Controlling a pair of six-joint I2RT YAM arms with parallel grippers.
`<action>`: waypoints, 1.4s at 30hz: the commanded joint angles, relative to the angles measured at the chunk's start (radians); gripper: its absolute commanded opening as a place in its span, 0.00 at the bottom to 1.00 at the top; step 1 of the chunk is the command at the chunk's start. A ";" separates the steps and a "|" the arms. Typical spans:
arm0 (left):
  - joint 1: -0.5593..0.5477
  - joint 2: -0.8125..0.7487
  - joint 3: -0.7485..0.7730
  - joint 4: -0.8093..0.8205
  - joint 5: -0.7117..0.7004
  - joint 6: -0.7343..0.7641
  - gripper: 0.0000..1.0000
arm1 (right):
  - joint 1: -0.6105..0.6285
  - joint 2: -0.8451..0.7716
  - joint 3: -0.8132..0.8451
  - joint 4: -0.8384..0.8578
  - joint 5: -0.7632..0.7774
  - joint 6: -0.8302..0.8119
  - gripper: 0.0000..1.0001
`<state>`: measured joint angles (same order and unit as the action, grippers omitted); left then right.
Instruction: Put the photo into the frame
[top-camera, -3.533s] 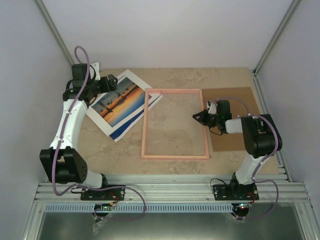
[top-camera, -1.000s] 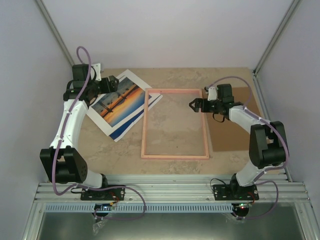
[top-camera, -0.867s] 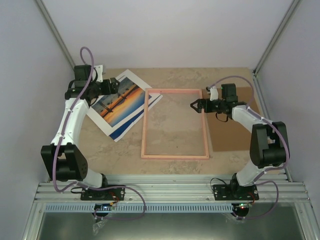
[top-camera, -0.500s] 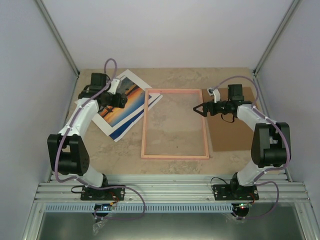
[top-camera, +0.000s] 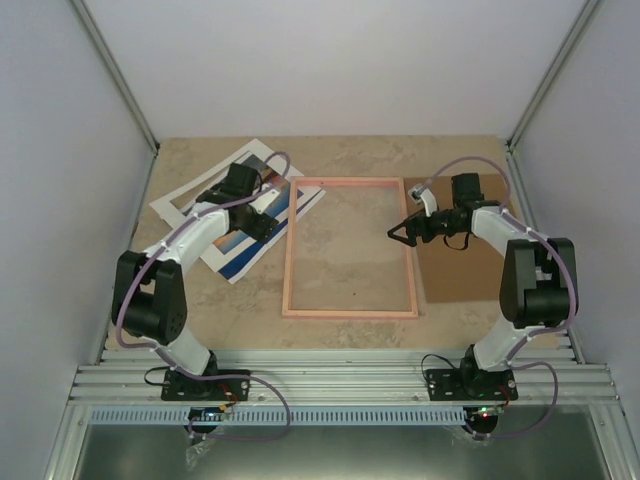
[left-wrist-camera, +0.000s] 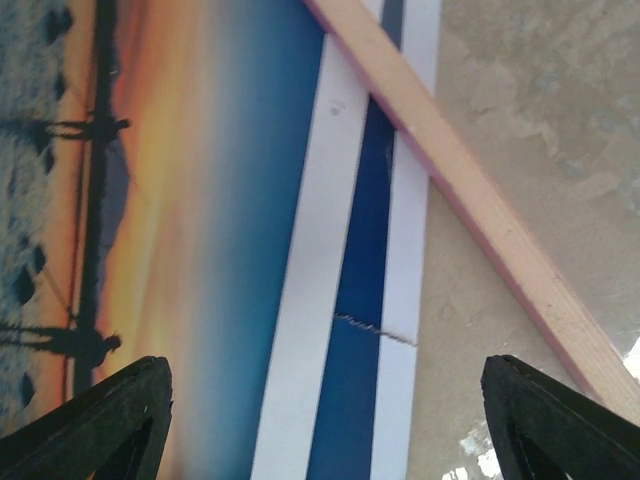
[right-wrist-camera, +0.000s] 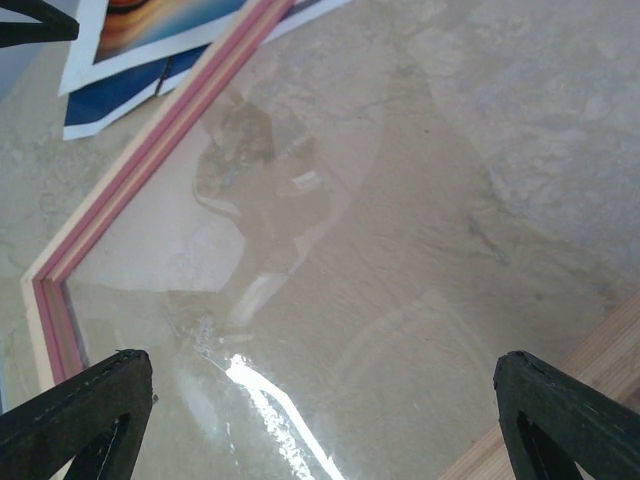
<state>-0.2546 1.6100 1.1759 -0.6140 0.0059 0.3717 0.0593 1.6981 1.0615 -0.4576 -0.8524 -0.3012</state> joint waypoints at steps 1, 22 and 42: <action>-0.029 0.053 0.018 0.021 -0.063 0.024 0.87 | -0.004 0.038 -0.002 -0.018 0.028 -0.030 0.93; -0.092 -0.164 -0.500 0.392 -0.514 0.357 0.82 | -0.007 0.003 -0.056 0.040 0.006 0.003 0.93; -0.129 -0.156 -0.673 0.839 -0.779 0.586 0.15 | -0.096 -0.037 -0.060 0.053 -0.013 0.030 0.93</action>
<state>-0.3798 1.4639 0.5278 0.1314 -0.7086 0.8879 -0.0101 1.6894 1.0126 -0.4194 -0.8410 -0.2771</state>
